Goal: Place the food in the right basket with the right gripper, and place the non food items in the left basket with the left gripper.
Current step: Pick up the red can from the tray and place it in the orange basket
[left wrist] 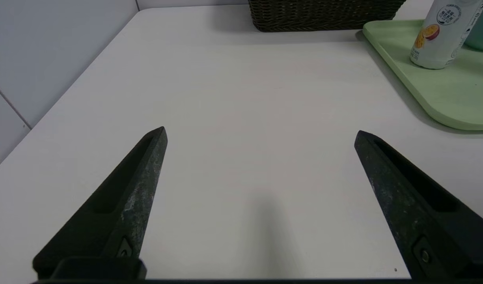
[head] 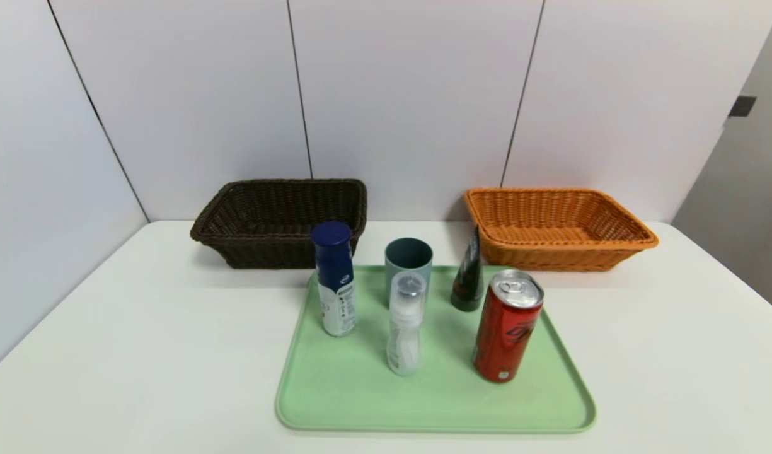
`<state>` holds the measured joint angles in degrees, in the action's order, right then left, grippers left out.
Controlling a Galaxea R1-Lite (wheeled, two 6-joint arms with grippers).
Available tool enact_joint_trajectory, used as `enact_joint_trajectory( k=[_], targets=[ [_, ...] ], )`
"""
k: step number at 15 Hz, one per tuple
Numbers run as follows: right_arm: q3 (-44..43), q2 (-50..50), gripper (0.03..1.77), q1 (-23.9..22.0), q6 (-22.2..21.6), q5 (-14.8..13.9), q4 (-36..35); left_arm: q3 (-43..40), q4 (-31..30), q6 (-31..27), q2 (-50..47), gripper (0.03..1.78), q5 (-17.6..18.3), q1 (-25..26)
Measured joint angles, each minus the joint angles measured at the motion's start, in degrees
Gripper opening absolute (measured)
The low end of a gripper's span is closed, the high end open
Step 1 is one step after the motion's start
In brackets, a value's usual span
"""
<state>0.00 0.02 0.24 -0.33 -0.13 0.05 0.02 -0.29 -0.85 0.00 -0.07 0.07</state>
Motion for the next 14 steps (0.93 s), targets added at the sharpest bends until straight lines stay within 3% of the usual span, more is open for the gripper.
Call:
enact_joint_trajectory(
  k=[8, 11, 14],
  targets=[
    [-1.3, 0.1, 1.71, 0.0, 0.5, 0.2, 0.9, 0.4, -0.4, 4.7, 0.0, 1.69, -1.7, 0.0],
    [-10.4, 4.8, 1.71, 0.1, 0.3, 1.6, 4.2, 9.9, 4.9, 2.7, 3.2, 1.69, 0.8, 0.0],
    [-25.6, 17.9, 1.71, 0.5, -2.4, 3.0, 8.6, 25.9, 15.9, 2.2, 12.7, 1.69, 5.6, 0.0]
  ],
)
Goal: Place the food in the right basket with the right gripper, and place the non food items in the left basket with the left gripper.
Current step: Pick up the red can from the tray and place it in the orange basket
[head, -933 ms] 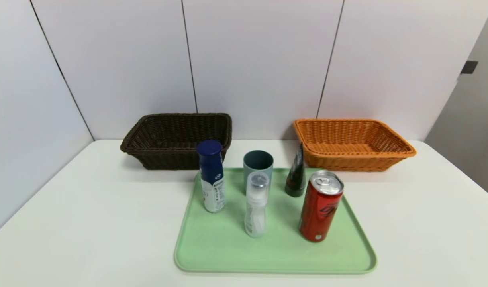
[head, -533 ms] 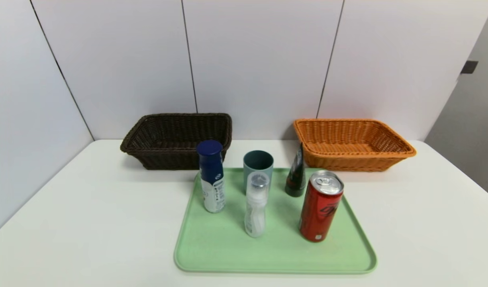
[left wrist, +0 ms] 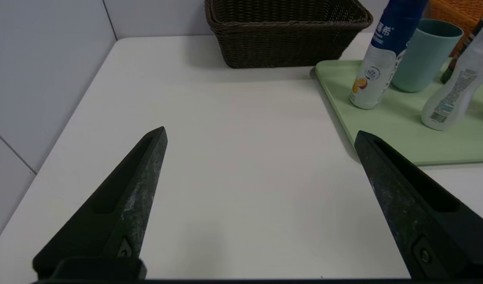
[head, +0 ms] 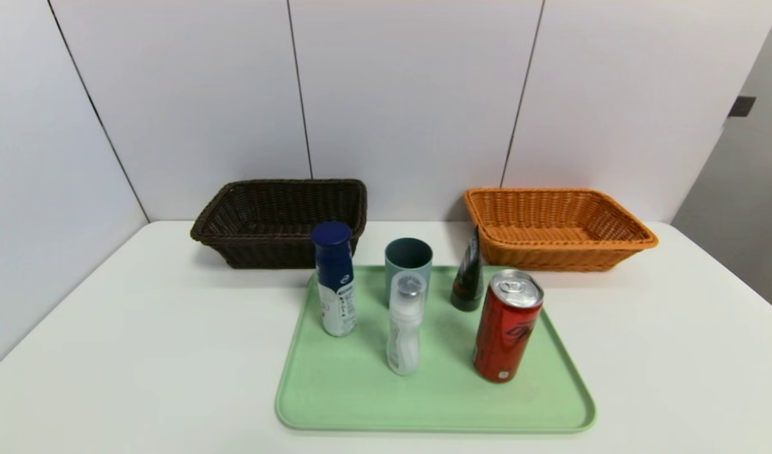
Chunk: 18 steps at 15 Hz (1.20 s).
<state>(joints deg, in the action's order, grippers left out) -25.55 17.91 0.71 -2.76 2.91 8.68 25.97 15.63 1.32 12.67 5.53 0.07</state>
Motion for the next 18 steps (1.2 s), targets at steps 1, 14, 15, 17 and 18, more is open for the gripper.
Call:
enact_joint_trajectory(
  k=[1, 14, 15, 17, 18],
  targets=[
    [-4.8, 5.1, 1.71, 0.1, -1.5, 0.4, 1.4, 4.7, 4.3, -0.1, 4.1, 1.69, 1.2, 0.0],
    [-21.7, 43.9, 1.71, 36.0, -19.3, -14.4, 4.7, 26.7, 18.8, 7.3, 38.6, 1.69, 1.9, -5.3],
    [-18.3, 45.1, 1.71, 38.1, -19.3, -17.8, 1.3, 26.2, 18.3, 6.9, 38.5, 1.69, 1.8, -5.8],
    [-11.8, 46.5, 1.71, 40.5, -17.3, -21.5, -5.4, 23.1, 14.5, 6.0, 37.5, 1.69, 1.7, -6.7],
    [-8.8, 47.0, 1.71, 41.4, -15.4, -22.3, -9.2, 20.9, 11.7, 5.0, 36.7, 1.69, 1.7, -7.0]
  ],
)
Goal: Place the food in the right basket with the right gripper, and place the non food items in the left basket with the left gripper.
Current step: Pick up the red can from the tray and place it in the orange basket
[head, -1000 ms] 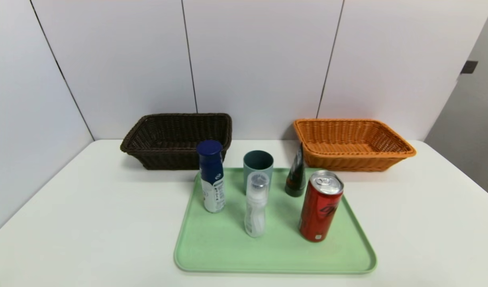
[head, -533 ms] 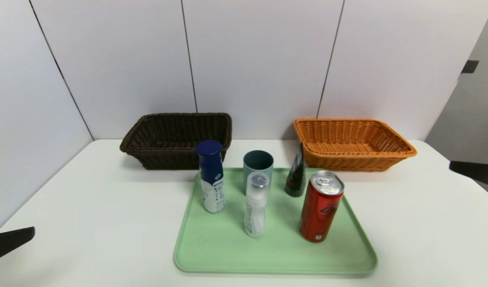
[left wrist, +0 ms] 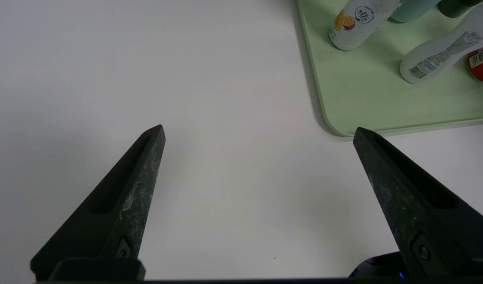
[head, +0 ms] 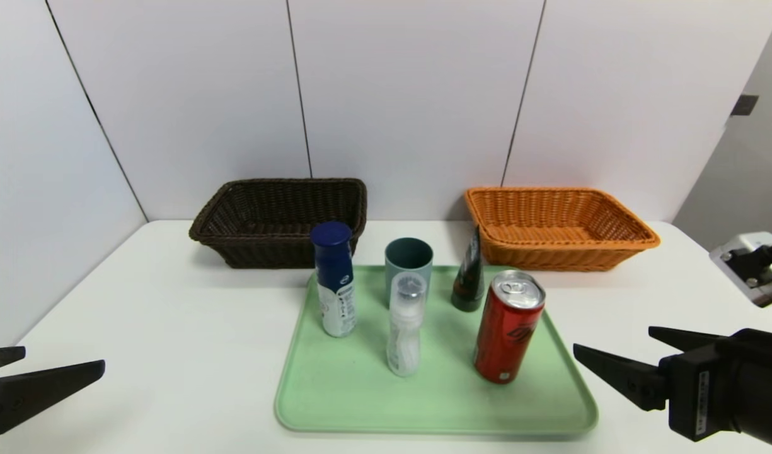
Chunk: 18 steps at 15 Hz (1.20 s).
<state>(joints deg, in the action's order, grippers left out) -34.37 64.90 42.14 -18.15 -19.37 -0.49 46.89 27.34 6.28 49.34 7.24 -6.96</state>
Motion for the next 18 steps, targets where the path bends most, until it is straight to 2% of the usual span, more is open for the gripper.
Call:
enact_joint_trajectory(
  k=[2, 5, 8, 13, 18],
  targets=[
    [5.5, 0.6, 1.71, 2.1, 3.6, -0.4, -8.3, -3.5, -5.7, -1.8, -1.3, 1.69, 0.1, -0.2],
    [13.1, 0.9, 1.71, 6.2, 7.8, 0.2, -20.1, -4.5, -6.1, -1.4, -1.7, 1.69, -1.0, -0.3],
    [17.4, 1.4, 1.71, 9.7, 8.7, 3.7, -29.7, -4.3, -6.1, -0.4, -1.1, 1.69, -2.2, -0.3],
    [20.2, 6.1, 1.71, 11.0, 8.7, 4.2, -38.5, -3.4, -6.3, 0.4, -0.6, 1.69, -3.2, -0.3],
    [20.2, 9.1, 1.71, 10.5, 8.8, -0.6, -40.1, -3.1, -6.2, 0.4, -0.6, 1.69, -3.2, -0.3]
  ],
)
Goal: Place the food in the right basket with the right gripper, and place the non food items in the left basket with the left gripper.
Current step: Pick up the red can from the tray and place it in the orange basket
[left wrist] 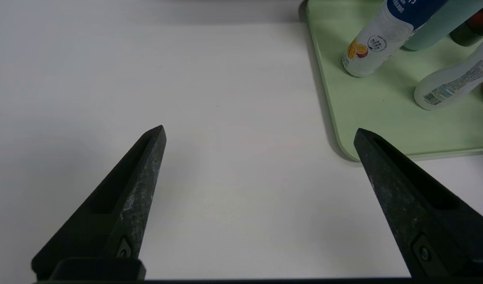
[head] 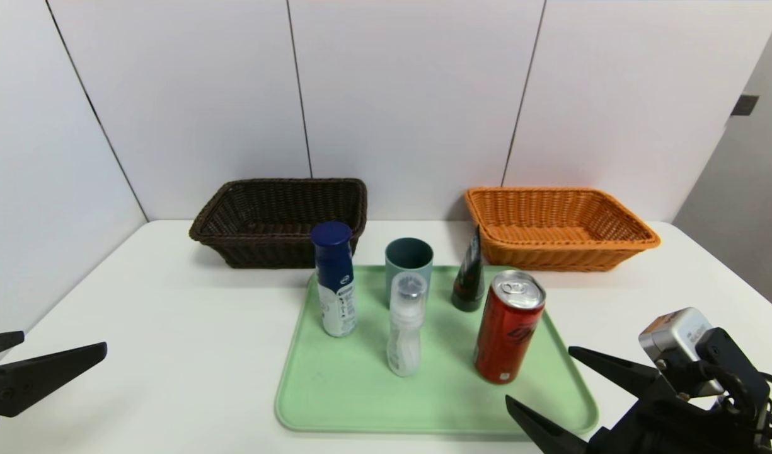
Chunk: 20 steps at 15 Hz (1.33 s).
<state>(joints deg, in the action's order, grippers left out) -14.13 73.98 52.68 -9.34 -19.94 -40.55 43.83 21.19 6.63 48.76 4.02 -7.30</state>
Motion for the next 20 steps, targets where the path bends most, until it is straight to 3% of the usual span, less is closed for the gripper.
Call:
enact_joint_trajectory(
  k=[6, 12, 20],
  targets=[
    [-2.3, 3.5, 1.71, -4.1, -0.3, -1.1, -0.7, 0.4, 0.1, 0.0, -0.1, 1.69, 0.0, 0.0],
    [-3.0, 11.8, 1.71, -4.9, -0.2, -1.1, -10.9, 0.5, 2.2, -0.4, -1.2, 1.69, 0.1, 0.0],
    [-4.5, 18.5, 1.71, -6.4, -0.3, -1.1, -16.7, 0.5, 3.2, -0.4, -2.4, 1.69, 0.1, 0.0]
  ],
)
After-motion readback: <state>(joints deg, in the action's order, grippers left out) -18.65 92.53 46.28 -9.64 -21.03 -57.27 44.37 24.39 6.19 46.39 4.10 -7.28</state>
